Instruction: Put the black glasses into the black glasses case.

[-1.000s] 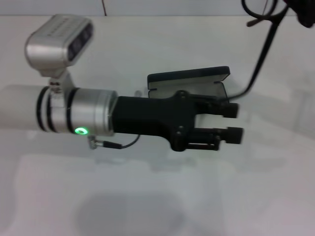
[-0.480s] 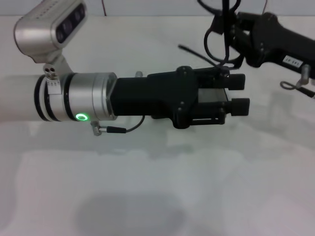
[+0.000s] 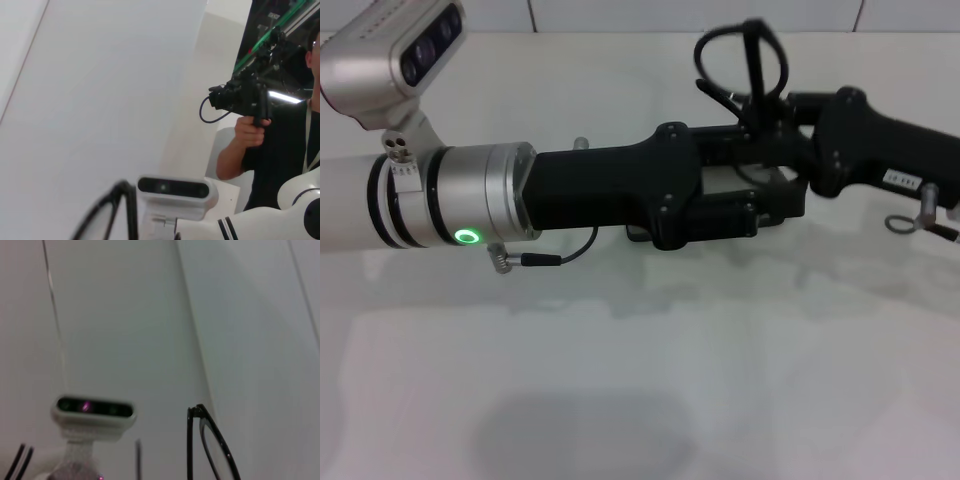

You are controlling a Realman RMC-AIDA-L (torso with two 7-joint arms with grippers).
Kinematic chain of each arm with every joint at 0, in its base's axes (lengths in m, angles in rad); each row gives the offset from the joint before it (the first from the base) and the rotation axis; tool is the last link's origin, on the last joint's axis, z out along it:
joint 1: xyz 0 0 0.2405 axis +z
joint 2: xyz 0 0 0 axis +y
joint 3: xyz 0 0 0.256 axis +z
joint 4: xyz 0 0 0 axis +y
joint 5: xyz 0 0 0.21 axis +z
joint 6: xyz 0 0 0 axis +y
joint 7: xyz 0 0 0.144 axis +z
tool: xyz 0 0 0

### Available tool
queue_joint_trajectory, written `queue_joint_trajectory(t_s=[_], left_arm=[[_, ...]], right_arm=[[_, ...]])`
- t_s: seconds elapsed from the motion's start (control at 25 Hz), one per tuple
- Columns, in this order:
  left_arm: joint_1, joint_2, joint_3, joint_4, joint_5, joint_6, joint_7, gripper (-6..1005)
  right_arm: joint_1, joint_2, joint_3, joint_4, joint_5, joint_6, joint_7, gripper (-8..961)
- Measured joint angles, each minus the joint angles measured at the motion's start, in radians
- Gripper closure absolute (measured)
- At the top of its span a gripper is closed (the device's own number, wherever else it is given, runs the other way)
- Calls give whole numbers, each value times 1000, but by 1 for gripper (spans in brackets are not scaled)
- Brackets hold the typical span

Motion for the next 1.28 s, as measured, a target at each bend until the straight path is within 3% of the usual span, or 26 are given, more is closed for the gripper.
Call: queue_joint_trajectory(t_s=[0.72, 1.0, 1.12, 1.28], left_arm=[[4, 3, -2, -1, -4, -2, 0, 419], [18, 9, -29, 0, -5, -1, 0, 419], [49, 21, -69, 6, -6, 4, -1, 419], [110, 37, -168, 8, -7, 8, 0, 419]], right_arm=[[-17, -11, -4, -9, -52, -50, 14, 850], [-54, -19, 77, -35, -56, -11, -28, 850], [-80, -17, 82, -124, -138, 32, -48, 850], [-132, 5, 46, -327, -318, 151, 5, 849]])
